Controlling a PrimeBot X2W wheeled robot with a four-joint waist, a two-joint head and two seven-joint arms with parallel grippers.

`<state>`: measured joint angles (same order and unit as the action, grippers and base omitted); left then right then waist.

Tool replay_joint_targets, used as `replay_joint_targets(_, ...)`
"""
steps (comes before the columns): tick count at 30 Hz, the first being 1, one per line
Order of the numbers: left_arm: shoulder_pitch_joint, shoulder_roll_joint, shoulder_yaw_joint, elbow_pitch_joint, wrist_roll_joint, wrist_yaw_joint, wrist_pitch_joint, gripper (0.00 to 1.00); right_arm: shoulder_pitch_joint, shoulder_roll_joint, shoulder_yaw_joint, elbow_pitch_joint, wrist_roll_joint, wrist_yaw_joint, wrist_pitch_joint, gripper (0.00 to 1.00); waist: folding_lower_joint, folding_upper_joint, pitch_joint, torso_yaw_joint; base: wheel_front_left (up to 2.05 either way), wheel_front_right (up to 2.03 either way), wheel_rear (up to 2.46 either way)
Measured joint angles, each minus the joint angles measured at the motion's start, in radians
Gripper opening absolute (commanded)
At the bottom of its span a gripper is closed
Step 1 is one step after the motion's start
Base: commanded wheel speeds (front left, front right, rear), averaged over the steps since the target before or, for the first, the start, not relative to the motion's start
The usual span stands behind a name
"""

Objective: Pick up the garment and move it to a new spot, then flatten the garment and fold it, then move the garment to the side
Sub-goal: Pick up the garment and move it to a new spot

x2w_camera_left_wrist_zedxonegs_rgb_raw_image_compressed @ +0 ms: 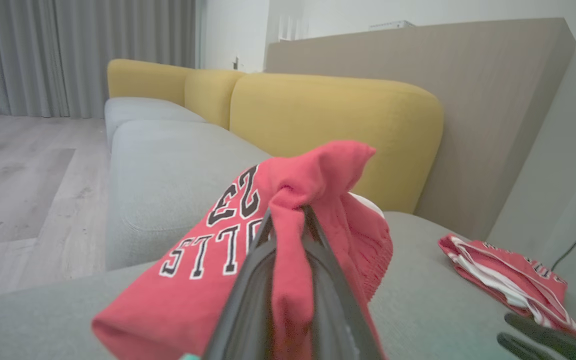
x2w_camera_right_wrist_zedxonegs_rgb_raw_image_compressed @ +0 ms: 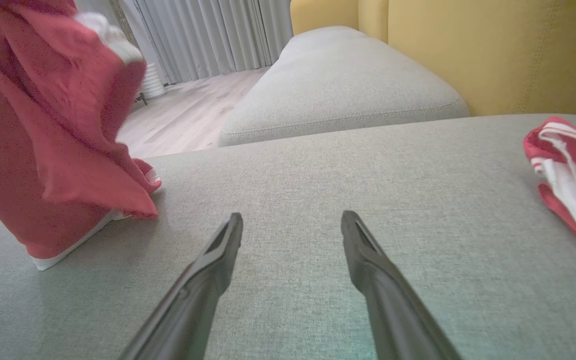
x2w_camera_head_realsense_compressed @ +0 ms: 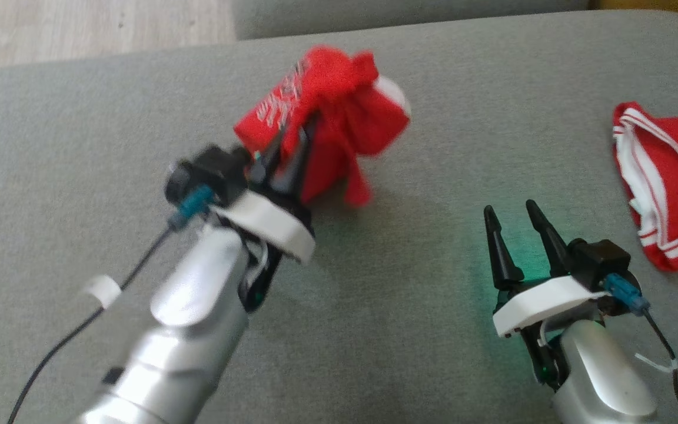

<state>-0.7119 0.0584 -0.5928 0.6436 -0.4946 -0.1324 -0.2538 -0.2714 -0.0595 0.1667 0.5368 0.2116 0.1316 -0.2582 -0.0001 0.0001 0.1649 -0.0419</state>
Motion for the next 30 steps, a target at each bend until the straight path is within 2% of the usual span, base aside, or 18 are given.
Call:
replay_joint_targets(1, 0.016, -0.002, -0.015, 0.007, 0.000, 0.000, 0.000, 1.00, 0.001, 0.000, 0.003, 0.003, 0.002, 0.000, 0.000, 1.00, -0.0001, 0.0000, -0.007, -0.008, 0.00, 0.00, 0.00)
replay_joint_targets(6, 0.088, -0.007, 0.002, 0.036, 0.009, 0.011, 0.000, 1.00, 0.001, 0.000, 0.010, 0.004, 0.010, 0.000, 0.000, 1.00, -0.0001, 0.0000, -0.033, -0.028, 0.00, 0.00, 0.00)
replay_joint_targets(10, 0.165, 0.001, 0.092, 0.009, 0.050, 0.047, 0.000, 1.00, 0.009, 0.001, 0.002, 0.004, 0.017, 0.000, 0.000, 1.00, 0.0000, 0.0000, -0.049, -0.020, 0.00, 0.00, 0.00)
replay_joint_targets(18, 0.423, 0.042, 0.321, -0.145, 0.166, 0.132, 0.000, 1.00, 0.053, 0.002, -0.028, 0.005, 0.017, 0.000, 0.000, 1.00, 0.0000, 0.0000, -0.098, 0.006, 0.00, 0.00, 0.00)
replay_joint_targets(26, 0.654, 0.028, 0.486, -0.257, 0.272, 0.142, 0.000, 1.00, 0.084, 0.005, -0.047, 0.010, 0.017, 0.000, 0.000, 1.00, 0.0000, 0.0000, -0.135, 0.022, 0.00, 0.00, 0.00)
replay_joint_targets(30, 0.728, 0.015, 0.531, -0.272, 0.306, 0.126, 0.000, 1.00, 0.103, 0.007, -0.051, 0.012, 0.026, 0.000, 0.000, 1.00, 0.0000, 0.0000, -0.143, 0.026, 0.00, 0.00, 0.00)
